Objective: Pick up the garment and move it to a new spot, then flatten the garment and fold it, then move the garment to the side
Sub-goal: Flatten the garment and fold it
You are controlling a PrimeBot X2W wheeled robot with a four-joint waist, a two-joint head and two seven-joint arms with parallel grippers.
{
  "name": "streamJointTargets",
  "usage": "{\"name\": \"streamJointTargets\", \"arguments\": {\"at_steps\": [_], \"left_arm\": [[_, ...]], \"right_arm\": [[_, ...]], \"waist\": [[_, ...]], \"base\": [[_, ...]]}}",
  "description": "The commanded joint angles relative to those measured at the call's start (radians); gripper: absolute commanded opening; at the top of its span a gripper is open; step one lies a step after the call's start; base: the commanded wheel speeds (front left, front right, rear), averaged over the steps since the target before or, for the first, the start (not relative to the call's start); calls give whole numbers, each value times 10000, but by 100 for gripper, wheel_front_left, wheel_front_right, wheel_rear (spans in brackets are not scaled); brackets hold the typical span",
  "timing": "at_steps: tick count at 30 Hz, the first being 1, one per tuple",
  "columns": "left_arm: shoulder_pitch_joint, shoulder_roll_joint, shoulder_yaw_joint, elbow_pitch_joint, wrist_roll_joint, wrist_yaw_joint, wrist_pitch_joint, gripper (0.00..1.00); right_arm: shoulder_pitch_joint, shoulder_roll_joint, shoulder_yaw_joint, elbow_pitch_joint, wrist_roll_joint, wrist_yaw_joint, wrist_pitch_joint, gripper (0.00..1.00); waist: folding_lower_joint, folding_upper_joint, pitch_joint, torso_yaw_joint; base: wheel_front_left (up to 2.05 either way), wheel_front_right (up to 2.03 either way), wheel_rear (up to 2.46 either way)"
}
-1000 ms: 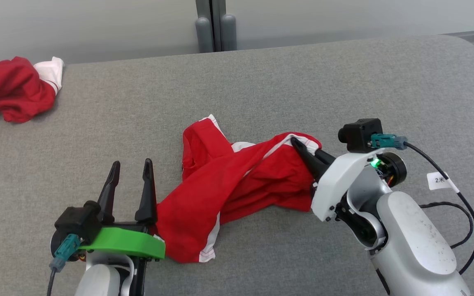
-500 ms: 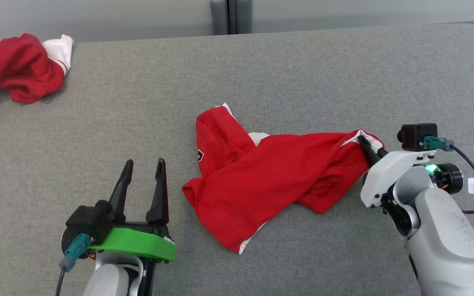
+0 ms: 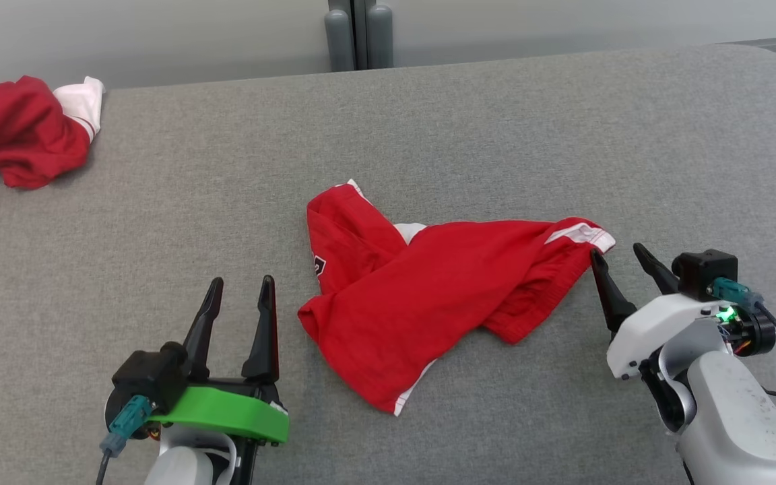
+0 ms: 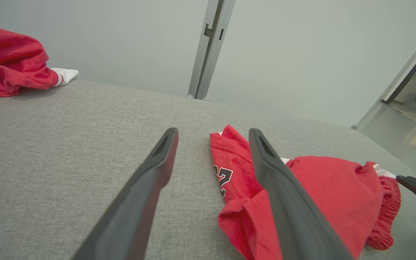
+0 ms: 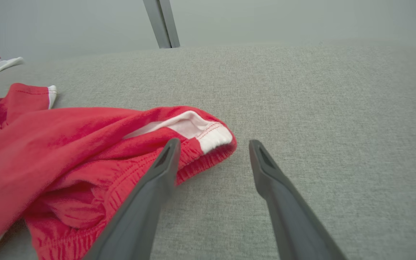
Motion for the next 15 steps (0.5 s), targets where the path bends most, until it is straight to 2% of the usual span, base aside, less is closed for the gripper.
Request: {"name": "streamJointTargets", "arguments": {"at_steps": [1,8,15], "left_arm": [[139,34,46,17,-4,-31,-6,100],[295,34,43,58,117,-43,-6,100],[639,34,-30,-138,110,-49,-6,100]], "right_arm": [[266,-38,-55,-55,-144,-11,-239,100],[909,55,-346,-545,-612,-11,-1048,100],[1599,404,-768,-1697,-1534,-11,-1575,100]], "waist": [[0,-1,-118,-129],[0,-1,-324,-360],[0,-1,-778,-480]], "base": [[0,0,0],[0,0,0],[0,0,0]]}}
